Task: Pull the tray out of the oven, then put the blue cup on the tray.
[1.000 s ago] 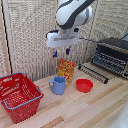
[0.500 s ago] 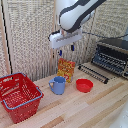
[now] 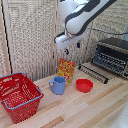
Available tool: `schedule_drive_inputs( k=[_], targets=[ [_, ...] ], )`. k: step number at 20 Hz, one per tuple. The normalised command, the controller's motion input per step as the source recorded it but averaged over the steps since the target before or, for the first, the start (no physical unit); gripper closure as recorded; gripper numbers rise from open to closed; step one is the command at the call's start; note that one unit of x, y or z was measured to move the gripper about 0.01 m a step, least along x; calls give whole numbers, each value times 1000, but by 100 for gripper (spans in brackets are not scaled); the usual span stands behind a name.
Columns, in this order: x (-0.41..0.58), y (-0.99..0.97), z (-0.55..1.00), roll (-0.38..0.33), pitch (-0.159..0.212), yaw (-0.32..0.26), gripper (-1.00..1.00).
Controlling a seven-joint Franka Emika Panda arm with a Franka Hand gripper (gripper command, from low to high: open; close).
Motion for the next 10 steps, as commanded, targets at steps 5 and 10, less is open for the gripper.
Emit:
schedule_drive_inputs(
  k=[5,10],
  targets=[
    [1,-514,-55,-320,-11,54,-100],
    [3,-491,-123,-371,10,9,-100]
  ],
)
